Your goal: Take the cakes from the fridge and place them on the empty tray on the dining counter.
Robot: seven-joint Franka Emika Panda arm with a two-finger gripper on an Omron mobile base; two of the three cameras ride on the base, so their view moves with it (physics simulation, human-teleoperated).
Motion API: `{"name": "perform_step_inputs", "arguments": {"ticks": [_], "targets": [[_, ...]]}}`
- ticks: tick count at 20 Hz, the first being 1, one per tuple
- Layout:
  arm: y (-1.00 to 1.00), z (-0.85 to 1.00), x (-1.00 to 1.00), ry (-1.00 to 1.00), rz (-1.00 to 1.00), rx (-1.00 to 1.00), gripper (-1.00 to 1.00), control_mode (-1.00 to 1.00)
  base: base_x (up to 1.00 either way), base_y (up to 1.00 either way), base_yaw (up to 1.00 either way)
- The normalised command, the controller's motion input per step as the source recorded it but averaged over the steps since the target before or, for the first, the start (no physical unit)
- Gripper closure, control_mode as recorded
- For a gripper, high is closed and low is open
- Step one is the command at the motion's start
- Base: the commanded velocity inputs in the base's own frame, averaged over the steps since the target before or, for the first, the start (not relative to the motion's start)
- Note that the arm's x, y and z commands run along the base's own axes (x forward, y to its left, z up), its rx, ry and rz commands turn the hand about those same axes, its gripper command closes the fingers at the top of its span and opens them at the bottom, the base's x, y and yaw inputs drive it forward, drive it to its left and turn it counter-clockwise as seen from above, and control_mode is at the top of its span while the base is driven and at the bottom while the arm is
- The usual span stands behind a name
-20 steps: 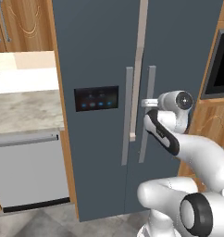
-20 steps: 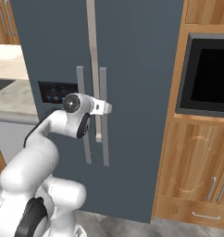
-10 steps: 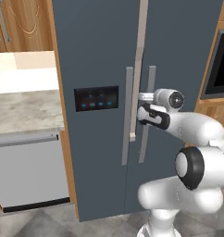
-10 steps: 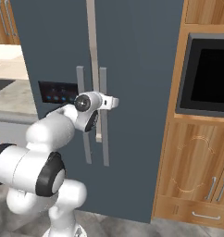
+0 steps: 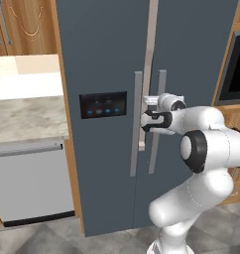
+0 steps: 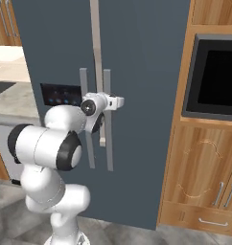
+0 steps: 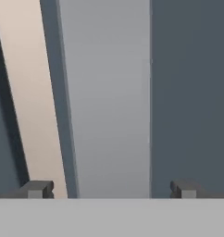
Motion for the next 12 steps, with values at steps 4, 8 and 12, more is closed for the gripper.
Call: {"name": "perform_step_inputs", "arguments": {"ticks": [4, 8, 12], "targets": [[-0.29, 0.0, 0.74, 0.01, 0.02, 0.0, -1.0, -1.0, 0.0, 0.0, 0.0], [-0.15, 0.0, 0.82, 0.16, 0.03, 0.01, -1.0, -1.0, 0.0, 0.0, 0.0], [0.0, 0.0, 0.74, 0.22, 0.0, 0.0, 1.0, -1.0, 0.0, 0.0, 0.0]]}}
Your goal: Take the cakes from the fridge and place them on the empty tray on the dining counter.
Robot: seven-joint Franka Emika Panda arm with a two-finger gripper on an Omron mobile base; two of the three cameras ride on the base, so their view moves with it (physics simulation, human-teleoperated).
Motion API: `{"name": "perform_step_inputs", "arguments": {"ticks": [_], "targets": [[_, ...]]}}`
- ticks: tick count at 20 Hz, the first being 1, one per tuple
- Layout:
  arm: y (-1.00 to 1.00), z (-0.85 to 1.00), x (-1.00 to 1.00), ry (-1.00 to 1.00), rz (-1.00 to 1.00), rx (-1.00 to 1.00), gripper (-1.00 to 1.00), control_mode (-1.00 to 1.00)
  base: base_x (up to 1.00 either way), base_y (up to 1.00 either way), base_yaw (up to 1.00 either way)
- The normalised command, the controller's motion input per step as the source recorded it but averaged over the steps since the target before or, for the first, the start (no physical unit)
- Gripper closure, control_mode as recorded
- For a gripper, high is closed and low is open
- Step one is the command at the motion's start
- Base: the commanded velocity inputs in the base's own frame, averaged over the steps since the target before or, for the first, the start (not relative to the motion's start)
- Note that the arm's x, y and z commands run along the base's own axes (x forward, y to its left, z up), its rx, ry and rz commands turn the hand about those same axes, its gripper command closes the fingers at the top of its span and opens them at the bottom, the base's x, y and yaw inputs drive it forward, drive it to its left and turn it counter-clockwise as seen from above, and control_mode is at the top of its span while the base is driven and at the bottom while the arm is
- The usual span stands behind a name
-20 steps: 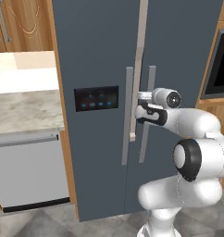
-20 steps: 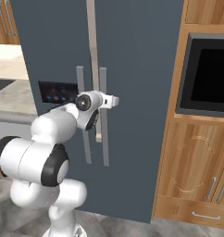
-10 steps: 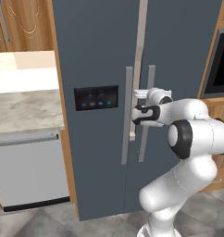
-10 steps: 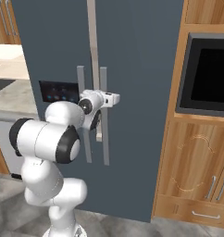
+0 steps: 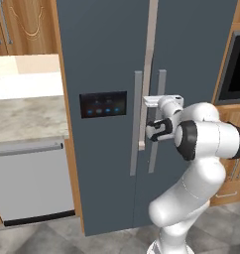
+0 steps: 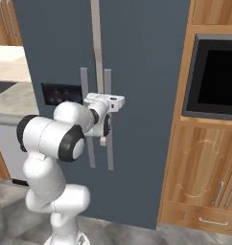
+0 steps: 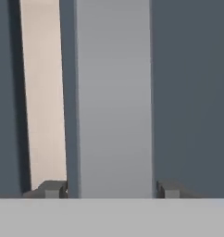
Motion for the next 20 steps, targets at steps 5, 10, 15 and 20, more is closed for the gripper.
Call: {"name": "perform_step_inputs", "arguments": {"ticks": [5, 10, 15, 20], "targets": [[0.0, 0.11, 0.02, 0.29, 0.0, -0.01, 1.0, -1.0, 0.0, 0.0, 0.0], [0.12, 0.14, -0.03, 0.43, 0.0, -0.07, 1.0, -1.0, 0.0, 0.0, 0.0], [0.0, 0.0, -0.62, 0.25, 0.01, -0.06, 1.0, -1.0, 0.0, 0.0, 0.0], [-0.36, 0.0, -0.99, 0.05, 0.04, 0.0, 1.0, -1.0, 0.0, 0.0, 0.0]]}}
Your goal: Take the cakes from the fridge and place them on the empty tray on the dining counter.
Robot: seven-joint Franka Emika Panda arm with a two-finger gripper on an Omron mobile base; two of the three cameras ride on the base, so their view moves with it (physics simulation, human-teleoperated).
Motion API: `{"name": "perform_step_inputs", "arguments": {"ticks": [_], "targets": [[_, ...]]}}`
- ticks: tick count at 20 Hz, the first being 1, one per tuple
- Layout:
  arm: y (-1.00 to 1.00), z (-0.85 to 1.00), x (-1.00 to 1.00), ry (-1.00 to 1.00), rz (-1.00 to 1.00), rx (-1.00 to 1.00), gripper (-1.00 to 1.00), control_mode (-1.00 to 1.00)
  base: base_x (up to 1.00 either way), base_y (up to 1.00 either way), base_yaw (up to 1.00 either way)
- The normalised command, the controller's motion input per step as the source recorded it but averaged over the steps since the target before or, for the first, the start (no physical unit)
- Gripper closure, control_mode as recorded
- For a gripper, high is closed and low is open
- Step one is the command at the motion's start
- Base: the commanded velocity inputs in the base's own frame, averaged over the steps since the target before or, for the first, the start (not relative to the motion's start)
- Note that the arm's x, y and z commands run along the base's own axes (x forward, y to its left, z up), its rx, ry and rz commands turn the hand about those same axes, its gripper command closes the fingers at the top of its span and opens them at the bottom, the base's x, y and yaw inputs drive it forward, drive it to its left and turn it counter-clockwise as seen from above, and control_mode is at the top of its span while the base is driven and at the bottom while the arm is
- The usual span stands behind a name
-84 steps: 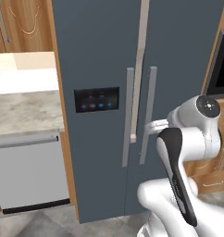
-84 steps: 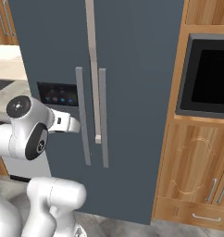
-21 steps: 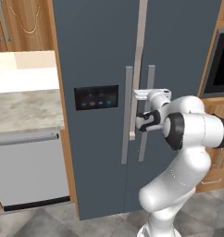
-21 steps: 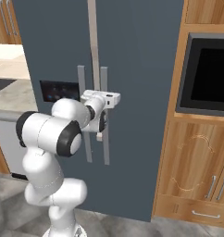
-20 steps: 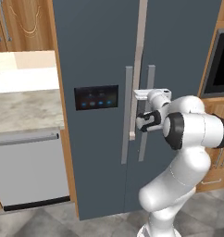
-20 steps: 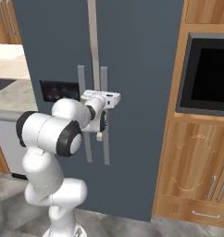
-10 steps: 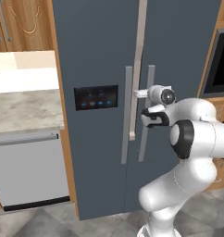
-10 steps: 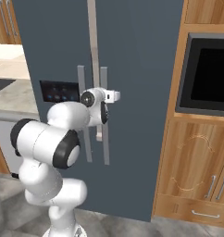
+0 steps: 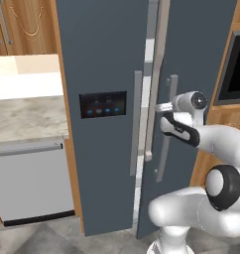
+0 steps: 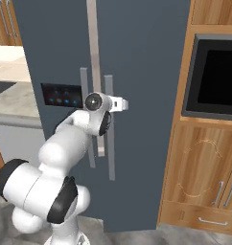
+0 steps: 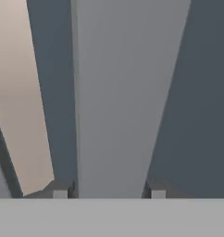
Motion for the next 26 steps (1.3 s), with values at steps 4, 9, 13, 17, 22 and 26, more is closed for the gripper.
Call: {"name": "perform_step_inputs", "arguments": {"ticks": [4, 9, 13, 17, 22, 26], "targets": [[-0.75, 0.0, -1.0, 0.0, 0.07, 0.0, 1.0, -1.0, 0.0, 0.0, 0.0], [-0.8, 0.0, -1.0, 0.0, 0.09, 0.0, 1.0, -1.0, 0.0, 0.0, 0.0], [-0.88, 0.0, -1.0, 0.0, 0.14, 0.0, 1.0, -1.0, 0.0, 0.0, 0.0], [-0.89, 0.0, -0.96, 0.0, 0.19, 0.0, 1.0, -1.0, 0.0, 0.0, 0.0], [-0.53, 0.0, -0.88, -0.02, 0.09, 0.01, -1.0, -1.0, 0.0, 0.0, 0.0], [-0.24, 0.06, -0.84, -0.01, -0.02, 0.01, -1.0, -1.0, 0.0, 0.0, 0.0]]}}
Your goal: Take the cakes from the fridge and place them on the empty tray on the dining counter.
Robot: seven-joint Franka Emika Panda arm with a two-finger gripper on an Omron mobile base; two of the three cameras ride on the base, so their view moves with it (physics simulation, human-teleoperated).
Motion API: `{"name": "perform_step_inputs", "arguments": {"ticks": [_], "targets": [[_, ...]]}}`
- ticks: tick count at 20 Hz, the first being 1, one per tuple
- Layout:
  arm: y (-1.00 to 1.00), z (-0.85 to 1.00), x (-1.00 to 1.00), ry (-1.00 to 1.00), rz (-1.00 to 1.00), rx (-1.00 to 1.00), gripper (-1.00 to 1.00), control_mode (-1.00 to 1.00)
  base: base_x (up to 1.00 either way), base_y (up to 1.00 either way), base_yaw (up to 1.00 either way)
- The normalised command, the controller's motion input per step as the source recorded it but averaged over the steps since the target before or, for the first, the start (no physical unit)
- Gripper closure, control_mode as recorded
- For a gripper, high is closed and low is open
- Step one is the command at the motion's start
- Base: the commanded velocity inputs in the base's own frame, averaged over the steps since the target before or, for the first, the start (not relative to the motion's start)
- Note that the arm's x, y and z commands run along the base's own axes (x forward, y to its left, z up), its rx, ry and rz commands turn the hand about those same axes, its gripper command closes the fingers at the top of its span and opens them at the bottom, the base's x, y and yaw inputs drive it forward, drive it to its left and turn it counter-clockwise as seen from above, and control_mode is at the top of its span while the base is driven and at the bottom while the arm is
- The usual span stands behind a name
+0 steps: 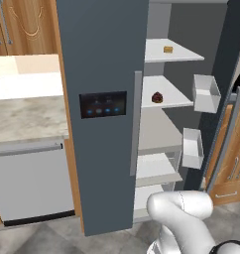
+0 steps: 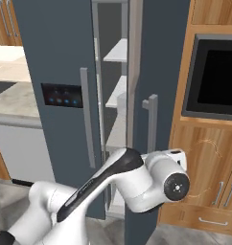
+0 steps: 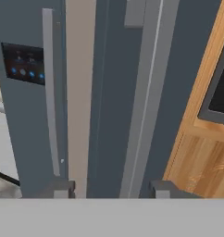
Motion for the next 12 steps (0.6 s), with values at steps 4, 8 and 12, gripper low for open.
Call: {"name": "perform_step_inputs", "arguments": {"ticks": [4, 8, 12], "targets": [[0.49, 0.31, -0.82, 0.0, 0.0, -0.02, -1.0, -1.0, 0.0, 0.0, 0.0], [1.0, 0.11, -0.42, 0.0, 0.0, -0.13, -1.0, -1.0, 0.0, 0.0, 0.0], [1.0, 0.2, 0.0, 0.0, 0.0, -0.16, -1.0, -1.0, 0.0, 0.0, 0.0]]}}
